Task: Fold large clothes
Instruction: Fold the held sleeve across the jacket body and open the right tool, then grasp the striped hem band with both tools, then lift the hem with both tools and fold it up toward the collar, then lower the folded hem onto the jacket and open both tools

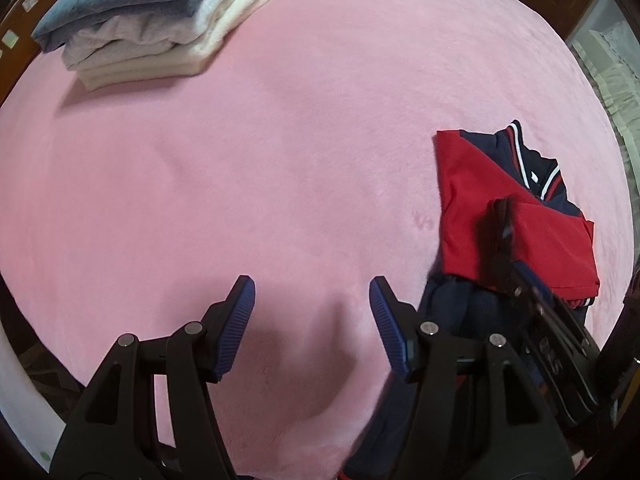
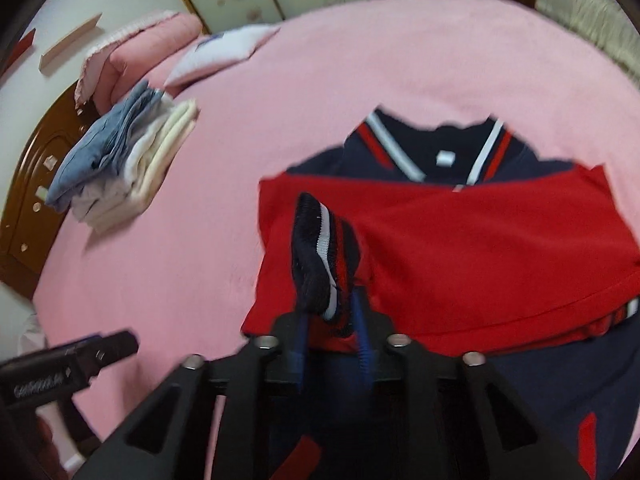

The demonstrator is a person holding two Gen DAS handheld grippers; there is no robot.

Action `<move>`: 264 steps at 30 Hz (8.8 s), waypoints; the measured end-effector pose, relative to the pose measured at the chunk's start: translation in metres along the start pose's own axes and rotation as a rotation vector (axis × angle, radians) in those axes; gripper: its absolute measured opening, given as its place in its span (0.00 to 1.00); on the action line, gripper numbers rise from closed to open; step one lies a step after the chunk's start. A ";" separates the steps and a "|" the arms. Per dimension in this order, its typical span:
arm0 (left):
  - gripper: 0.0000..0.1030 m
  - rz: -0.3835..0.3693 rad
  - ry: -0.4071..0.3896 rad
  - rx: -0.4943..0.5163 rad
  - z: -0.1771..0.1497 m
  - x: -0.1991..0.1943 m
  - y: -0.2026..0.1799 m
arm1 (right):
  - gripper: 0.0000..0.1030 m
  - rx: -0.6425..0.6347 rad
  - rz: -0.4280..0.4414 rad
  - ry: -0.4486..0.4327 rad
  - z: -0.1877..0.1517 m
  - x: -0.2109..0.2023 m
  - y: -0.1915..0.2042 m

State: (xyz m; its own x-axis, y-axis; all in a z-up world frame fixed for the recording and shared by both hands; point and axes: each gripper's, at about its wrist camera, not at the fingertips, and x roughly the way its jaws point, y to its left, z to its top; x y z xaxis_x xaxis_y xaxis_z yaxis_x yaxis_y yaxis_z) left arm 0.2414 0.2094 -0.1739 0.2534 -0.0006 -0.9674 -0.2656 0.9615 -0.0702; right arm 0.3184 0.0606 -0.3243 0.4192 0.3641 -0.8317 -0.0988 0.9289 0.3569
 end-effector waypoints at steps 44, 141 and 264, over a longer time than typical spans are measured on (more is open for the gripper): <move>0.57 0.125 0.046 0.023 0.043 0.072 -0.214 | 0.00 0.057 0.059 0.104 0.100 -0.034 -0.248; 0.10 -0.908 0.009 -0.334 -0.070 -0.081 0.010 | 0.12 0.549 0.113 -0.197 -0.104 -0.282 -0.271; 0.08 0.158 0.030 -0.005 -0.011 0.039 -0.124 | 0.00 0.088 -0.245 0.423 0.034 -0.115 -0.337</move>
State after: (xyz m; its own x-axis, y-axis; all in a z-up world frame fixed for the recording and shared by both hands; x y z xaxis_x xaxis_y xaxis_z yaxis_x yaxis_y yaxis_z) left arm 0.2741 0.0876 -0.2054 0.1805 0.1422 -0.9732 -0.3048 0.9489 0.0821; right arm 0.3343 -0.2963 -0.3345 0.0162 0.1476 -0.9889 0.0408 0.9881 0.1482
